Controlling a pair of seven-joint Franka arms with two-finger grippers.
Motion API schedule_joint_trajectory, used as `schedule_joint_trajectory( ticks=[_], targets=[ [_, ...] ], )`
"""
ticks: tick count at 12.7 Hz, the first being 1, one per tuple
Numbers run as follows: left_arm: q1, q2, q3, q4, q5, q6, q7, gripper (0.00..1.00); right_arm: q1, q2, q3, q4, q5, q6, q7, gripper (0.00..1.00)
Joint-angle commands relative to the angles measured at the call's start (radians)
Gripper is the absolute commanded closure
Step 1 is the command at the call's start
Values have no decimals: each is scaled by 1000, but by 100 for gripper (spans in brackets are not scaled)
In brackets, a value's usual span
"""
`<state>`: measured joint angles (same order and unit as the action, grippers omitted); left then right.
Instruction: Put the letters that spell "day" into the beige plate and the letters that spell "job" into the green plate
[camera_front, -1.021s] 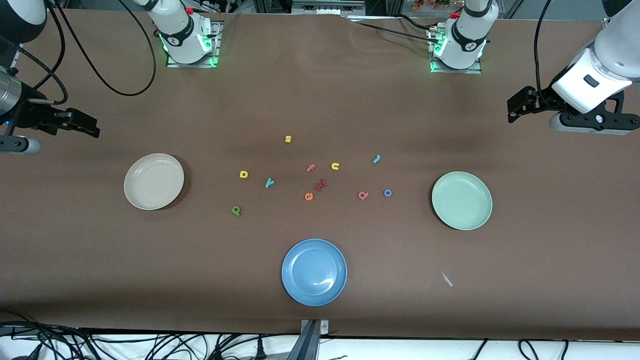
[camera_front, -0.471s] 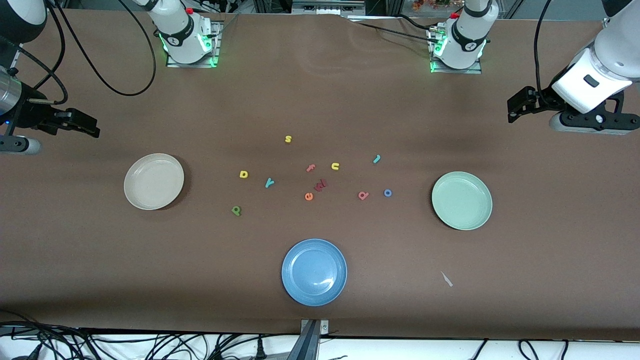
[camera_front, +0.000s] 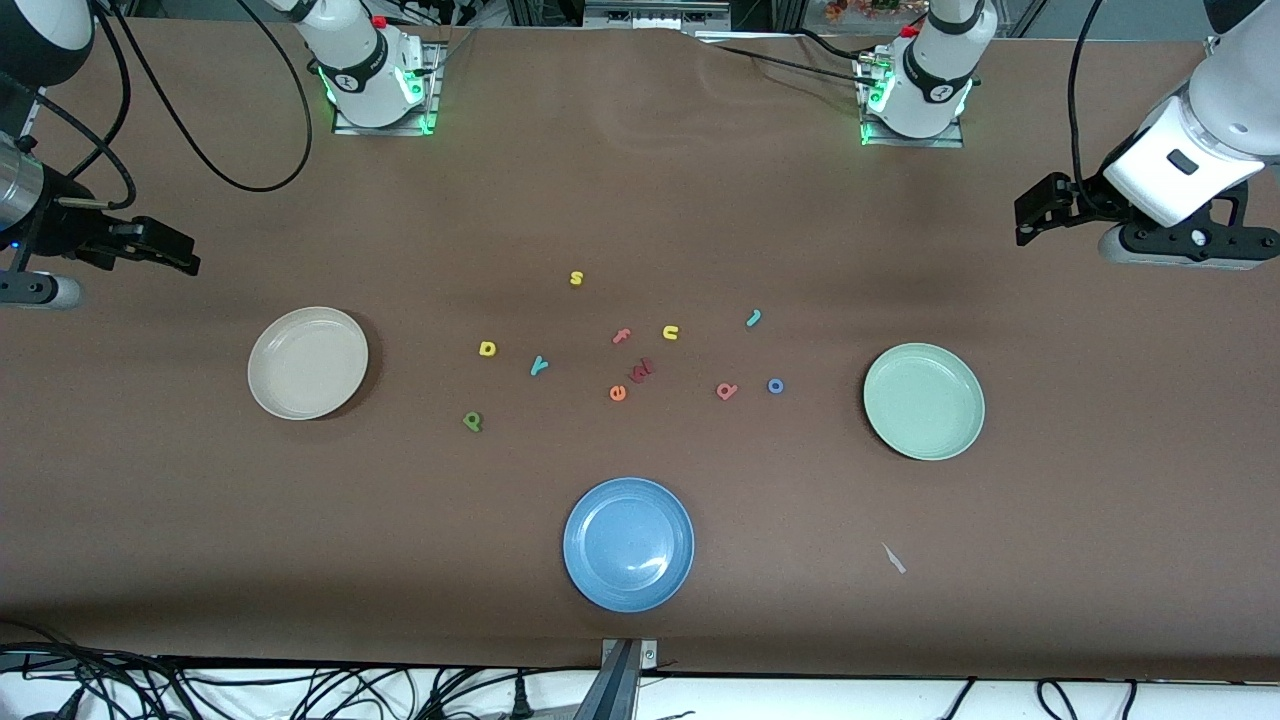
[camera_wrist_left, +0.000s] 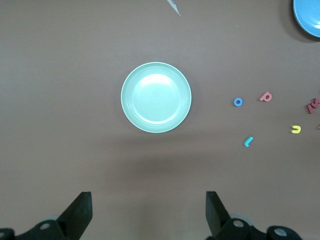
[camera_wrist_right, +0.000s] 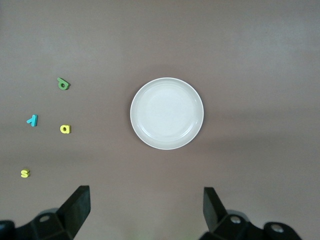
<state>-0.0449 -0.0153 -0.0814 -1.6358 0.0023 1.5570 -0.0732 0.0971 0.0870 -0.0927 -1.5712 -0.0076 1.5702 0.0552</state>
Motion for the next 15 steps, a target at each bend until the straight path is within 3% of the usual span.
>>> schedule_joint_trajectory(
  ticks=[1,15],
  targets=[
    [0,11,-3,28,27,-21,16,0,6,-20,-2,-20,-11,2,14,0],
    [-4,11,-3,28,28,-21,15,0,4,-20,-5,-20,-11,2,5,0]
  ],
)
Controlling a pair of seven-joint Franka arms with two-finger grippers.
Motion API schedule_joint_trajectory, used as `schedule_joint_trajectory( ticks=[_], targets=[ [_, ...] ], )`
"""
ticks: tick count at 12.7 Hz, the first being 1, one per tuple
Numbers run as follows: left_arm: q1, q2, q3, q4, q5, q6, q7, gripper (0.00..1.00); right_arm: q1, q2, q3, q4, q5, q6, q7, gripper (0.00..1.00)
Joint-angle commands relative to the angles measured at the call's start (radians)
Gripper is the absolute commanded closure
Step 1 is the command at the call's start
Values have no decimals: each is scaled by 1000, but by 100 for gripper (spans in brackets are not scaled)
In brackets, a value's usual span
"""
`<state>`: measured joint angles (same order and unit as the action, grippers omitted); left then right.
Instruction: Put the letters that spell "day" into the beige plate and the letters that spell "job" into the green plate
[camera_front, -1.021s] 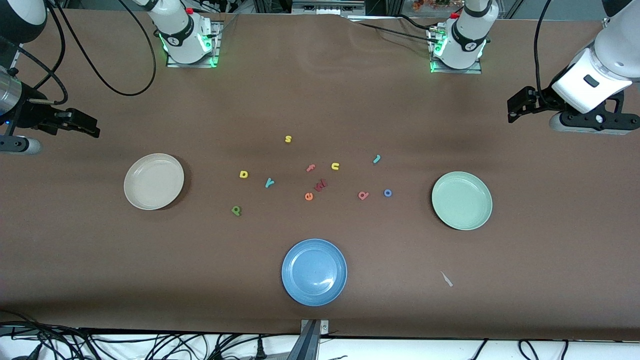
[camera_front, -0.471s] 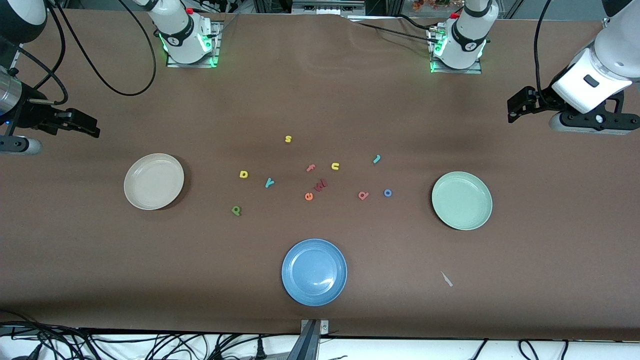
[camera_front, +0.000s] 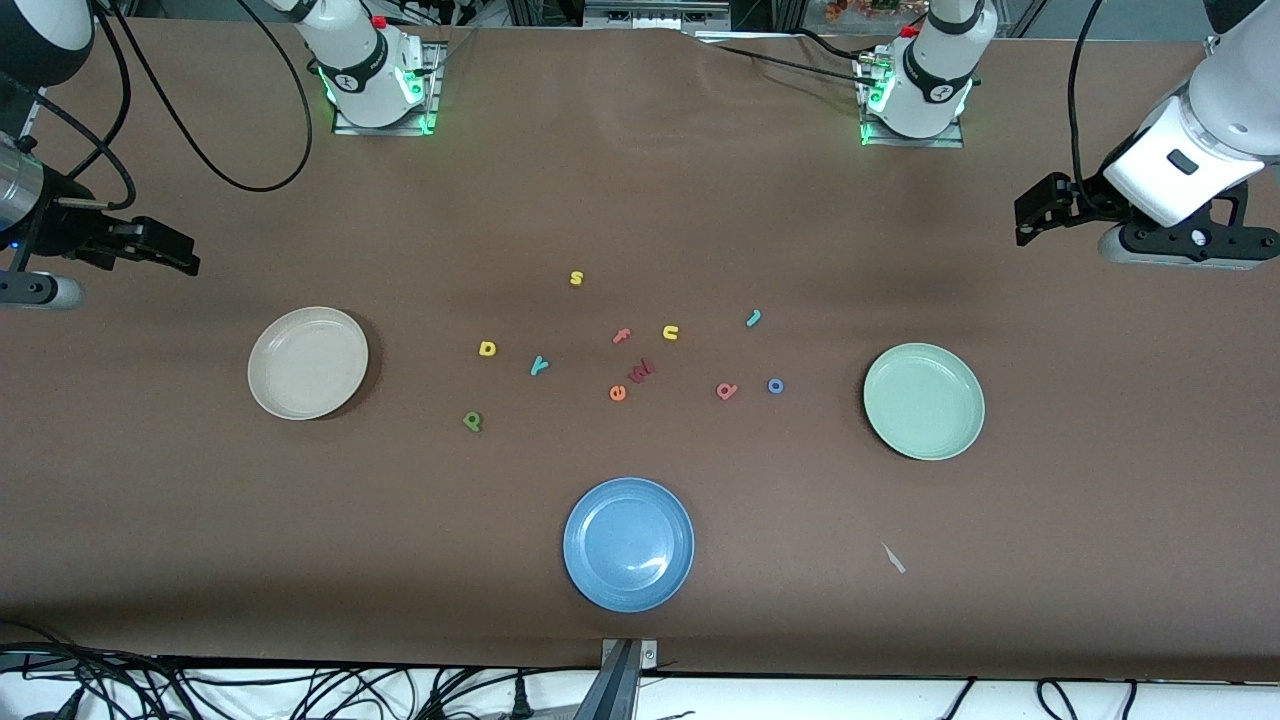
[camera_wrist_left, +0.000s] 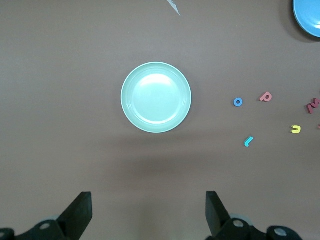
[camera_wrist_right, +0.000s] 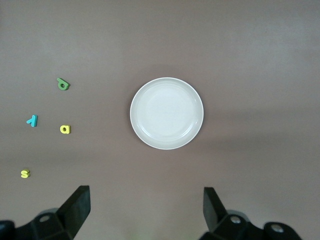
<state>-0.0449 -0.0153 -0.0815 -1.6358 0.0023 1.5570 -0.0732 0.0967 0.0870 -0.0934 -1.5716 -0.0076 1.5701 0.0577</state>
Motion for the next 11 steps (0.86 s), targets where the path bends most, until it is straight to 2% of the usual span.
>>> schedule_joint_trajectory(
  ticks=[1,11],
  targets=[
    [-4,11,-3,28,28,-21,15,0,5,-20,-5,-19,-11,2,2,0],
    [-3,11,-3,28,27,-21,16,0,5,-20,-5,-19,-9,-9,2,0]
  ],
)
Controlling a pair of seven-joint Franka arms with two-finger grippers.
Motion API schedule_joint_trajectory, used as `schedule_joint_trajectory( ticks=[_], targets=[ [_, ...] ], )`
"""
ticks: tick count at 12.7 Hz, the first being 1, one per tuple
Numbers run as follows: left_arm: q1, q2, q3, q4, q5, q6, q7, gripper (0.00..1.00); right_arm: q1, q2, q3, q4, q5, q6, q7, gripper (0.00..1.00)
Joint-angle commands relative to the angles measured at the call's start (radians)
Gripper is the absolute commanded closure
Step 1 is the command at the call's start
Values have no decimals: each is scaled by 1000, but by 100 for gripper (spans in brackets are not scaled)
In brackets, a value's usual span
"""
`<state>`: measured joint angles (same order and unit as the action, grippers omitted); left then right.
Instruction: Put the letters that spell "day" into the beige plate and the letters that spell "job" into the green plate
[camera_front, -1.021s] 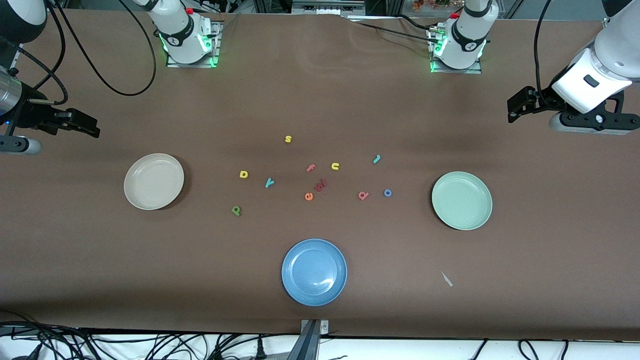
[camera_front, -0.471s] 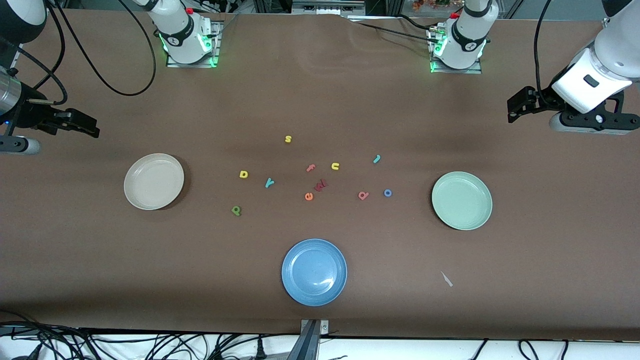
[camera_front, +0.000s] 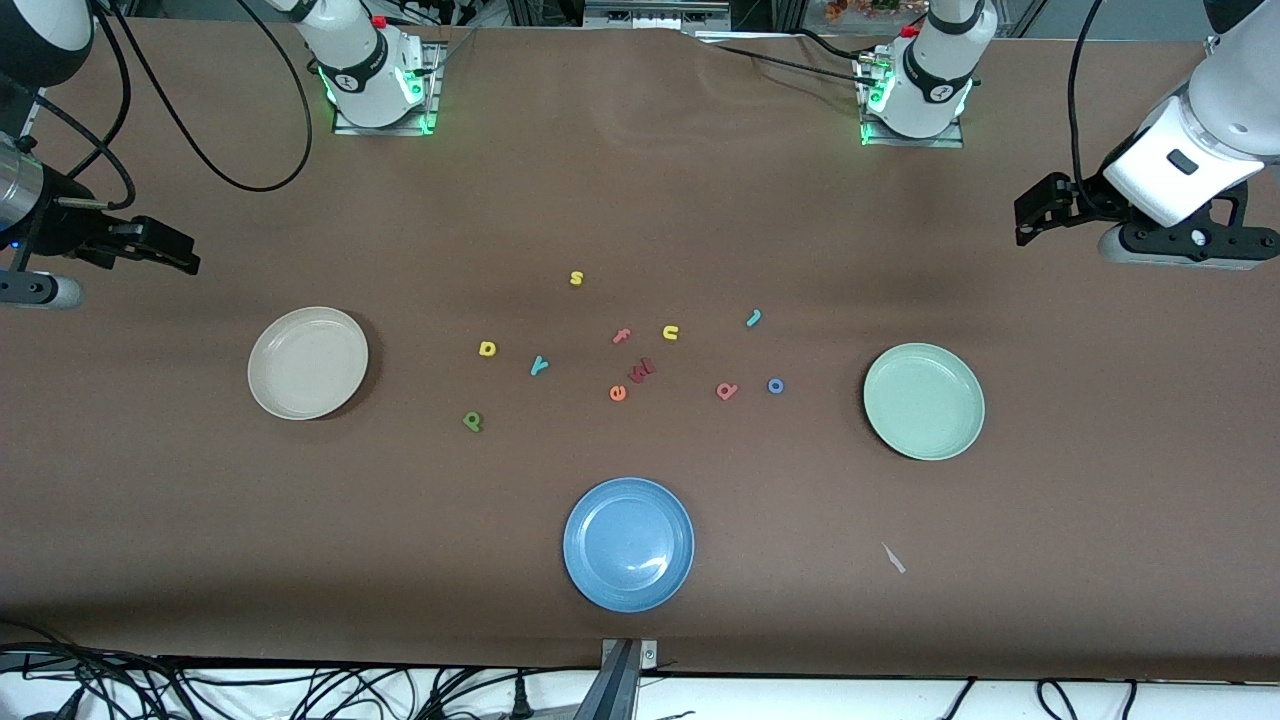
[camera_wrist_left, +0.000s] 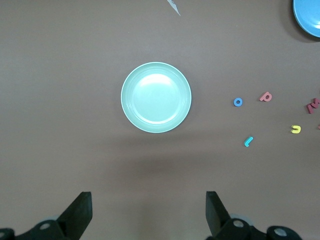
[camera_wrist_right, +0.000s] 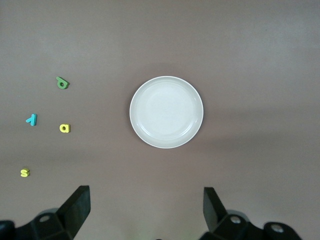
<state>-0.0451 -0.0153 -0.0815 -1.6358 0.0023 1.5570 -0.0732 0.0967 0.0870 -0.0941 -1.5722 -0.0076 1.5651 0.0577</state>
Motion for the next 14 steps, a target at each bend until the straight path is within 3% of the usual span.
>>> schedule_joint_trajectory(
  ticks=[1,14],
  targets=[
    [-2,11,-3,28,27,-21,16,0,5,-20,-4,-18,-9,-4,4,0],
    [-45,67,-37,31,15,-25,4,0,5,-20,-3,-14,1,-34,11,0]
  ],
)
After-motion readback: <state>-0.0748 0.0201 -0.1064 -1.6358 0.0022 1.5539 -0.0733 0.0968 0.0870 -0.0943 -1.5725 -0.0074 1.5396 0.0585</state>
